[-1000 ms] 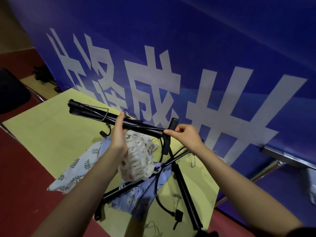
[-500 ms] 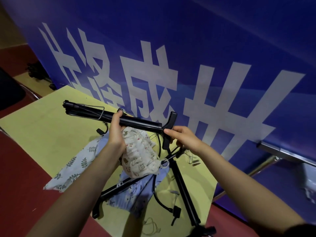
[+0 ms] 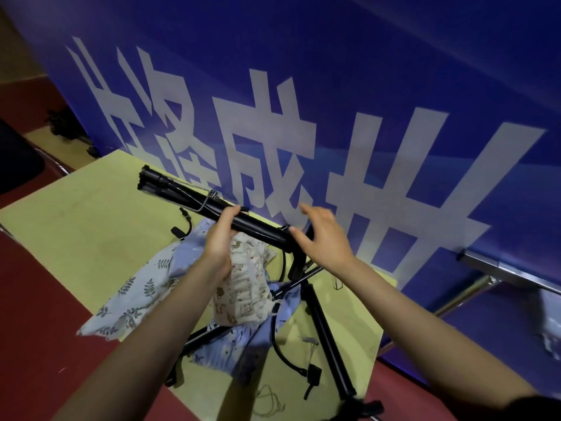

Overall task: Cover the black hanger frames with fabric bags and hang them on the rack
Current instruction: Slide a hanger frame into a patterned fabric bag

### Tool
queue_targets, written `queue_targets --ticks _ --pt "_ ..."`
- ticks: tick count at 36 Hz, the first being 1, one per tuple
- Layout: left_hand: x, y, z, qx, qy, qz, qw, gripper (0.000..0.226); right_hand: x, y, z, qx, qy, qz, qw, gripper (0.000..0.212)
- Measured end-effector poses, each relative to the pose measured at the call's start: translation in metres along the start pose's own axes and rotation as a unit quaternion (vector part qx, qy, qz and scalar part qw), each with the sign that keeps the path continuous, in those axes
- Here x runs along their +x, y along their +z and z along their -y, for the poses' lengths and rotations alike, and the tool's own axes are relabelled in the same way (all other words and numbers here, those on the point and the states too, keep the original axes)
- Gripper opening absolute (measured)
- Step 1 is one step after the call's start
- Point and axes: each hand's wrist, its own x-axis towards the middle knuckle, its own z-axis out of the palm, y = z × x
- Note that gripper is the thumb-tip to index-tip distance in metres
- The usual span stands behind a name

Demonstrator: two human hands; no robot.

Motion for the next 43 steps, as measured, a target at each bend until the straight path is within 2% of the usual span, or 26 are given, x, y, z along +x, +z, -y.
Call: queue_targets --ticks 2,6,9,12,14,16,18,20,24,25,27,30,35,36,39,40,41,43 --pt "0.004 0.003 0.001 0.022 -0.008 -0.002 1.0 0.018 0.002 0.001 0.007 0.001 -0.038 0.061 0.997 0.048" --pt "0.009 0.007 0.004 0.035 -0.003 0.032 0.999 0.025 0.006 0.003 0.024 0.03 -0.04 0.172 0.984 0.044" --pt "0.007 0.011 0.005 0.023 -0.007 0.06 0.998 0.024 0.005 0.009 0.032 0.106 -0.024 0.166 0.98 0.041" --pt "0.011 0.008 0.003 -0.021 -0.047 0.09 0.995 0.039 0.005 0.011 0.029 0.155 0.014 0.131 0.979 0.037" --pt "0.016 0.003 0.003 0.034 -0.035 0.091 0.995 0.055 0.005 0.007 0.026 0.18 0.043 0.124 0.975 0.036" --pt "0.017 -0.002 0.004 0.151 0.016 0.093 0.984 0.064 0.003 0.003 0.021 0.214 0.07 0.14 0.964 0.04" --pt "0.017 -0.004 0.004 0.286 0.064 0.092 0.952 0.055 -0.001 -0.001 0.013 0.251 0.093 0.161 0.95 0.044" --pt "0.017 -0.005 0.005 0.428 0.098 0.125 0.89 0.049 -0.007 -0.003 0.002 0.3 0.117 0.175 0.931 0.047" --pt "0.026 -0.013 0.018 0.669 0.122 0.185 0.709 0.045 -0.024 0.001 -0.014 0.313 0.14 0.172 0.924 0.04" --pt "0.028 -0.016 0.021 0.694 0.114 0.191 0.684 0.041 -0.028 0.004 -0.016 0.313 0.146 0.168 0.923 0.042" --pt "0.033 -0.021 0.025 0.715 0.087 0.183 0.669 0.036 -0.035 0.008 -0.021 0.319 0.16 0.164 0.92 0.049" --pt "0.038 -0.029 0.024 0.708 0.089 0.154 0.683 0.029 -0.042 0.009 -0.027 0.323 0.164 0.17 0.916 0.051" --pt "0.043 -0.04 0.016 0.667 0.166 0.09 0.72 0.023 -0.046 0.004 -0.032 0.303 0.15 0.182 0.924 0.04" --pt "0.043 -0.041 0.013 0.663 0.175 0.084 0.723 0.024 -0.046 0.003 -0.032 0.294 0.142 0.183 0.927 0.035" --pt "0.045 -0.047 0.005 0.653 0.194 0.046 0.73 0.048 -0.046 0.004 -0.034 0.26 0.108 0.187 0.941 0.02" --pt "0.044 -0.048 0.001 0.623 0.191 0.033 0.758 0.049 -0.046 0.004 -0.035 0.247 0.097 0.189 0.946 0.016" --pt "0.046 -0.049 -0.001 0.568 0.172 0.02 0.804 0.048 -0.047 0.004 -0.034 0.235 0.086 0.191 0.949 0.012" --pt "0.042 -0.05 -0.009 0.368 0.077 -0.001 0.927 0.034 -0.047 0.005 -0.035 0.228 0.073 0.198 0.951 0.007"
